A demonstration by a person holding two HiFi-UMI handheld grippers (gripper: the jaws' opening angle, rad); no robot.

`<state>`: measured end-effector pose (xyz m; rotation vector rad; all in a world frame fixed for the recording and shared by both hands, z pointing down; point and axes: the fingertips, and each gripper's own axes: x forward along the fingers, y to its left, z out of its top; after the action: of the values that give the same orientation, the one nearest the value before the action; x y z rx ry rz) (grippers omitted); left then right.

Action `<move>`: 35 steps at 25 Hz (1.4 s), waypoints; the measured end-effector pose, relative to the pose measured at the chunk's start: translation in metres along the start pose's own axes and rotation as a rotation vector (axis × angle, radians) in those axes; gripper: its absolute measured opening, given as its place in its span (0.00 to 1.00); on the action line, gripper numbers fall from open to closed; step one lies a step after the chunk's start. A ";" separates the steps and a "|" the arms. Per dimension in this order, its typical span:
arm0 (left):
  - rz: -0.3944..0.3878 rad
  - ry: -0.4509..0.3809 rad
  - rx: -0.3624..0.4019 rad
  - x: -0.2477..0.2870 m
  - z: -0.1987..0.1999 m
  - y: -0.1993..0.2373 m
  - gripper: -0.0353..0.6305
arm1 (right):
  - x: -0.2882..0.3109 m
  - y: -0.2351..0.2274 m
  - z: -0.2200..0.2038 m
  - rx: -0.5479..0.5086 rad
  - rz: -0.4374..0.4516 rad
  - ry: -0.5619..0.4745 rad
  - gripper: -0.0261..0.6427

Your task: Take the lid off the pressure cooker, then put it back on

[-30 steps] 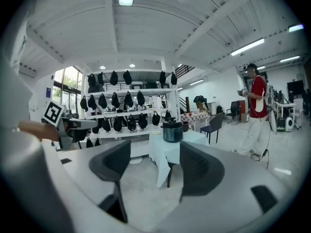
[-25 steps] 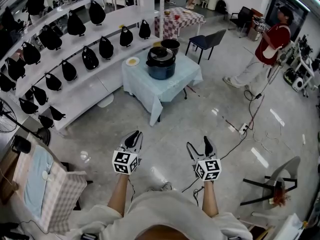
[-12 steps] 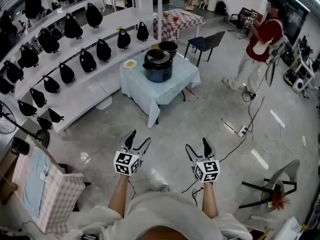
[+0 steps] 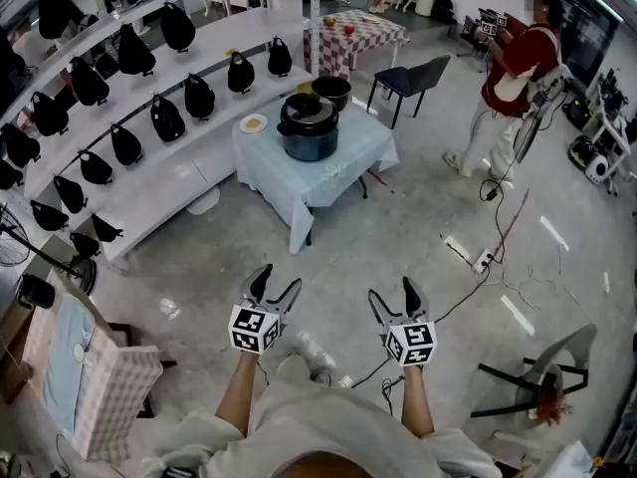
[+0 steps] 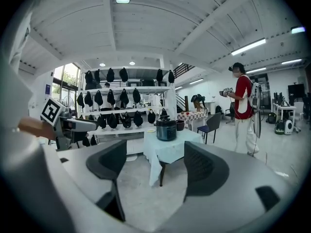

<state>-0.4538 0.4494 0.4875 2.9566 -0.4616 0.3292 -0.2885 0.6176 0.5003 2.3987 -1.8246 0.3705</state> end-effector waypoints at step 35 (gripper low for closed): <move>-0.108 -0.015 -0.027 0.397 0.107 0.224 0.50 | 0.392 -0.181 0.106 -0.025 -0.055 0.055 0.55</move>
<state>-0.1343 0.1068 0.4984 2.9457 -0.3041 0.2861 -0.0032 0.2768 0.5092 2.3916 -1.7266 0.4014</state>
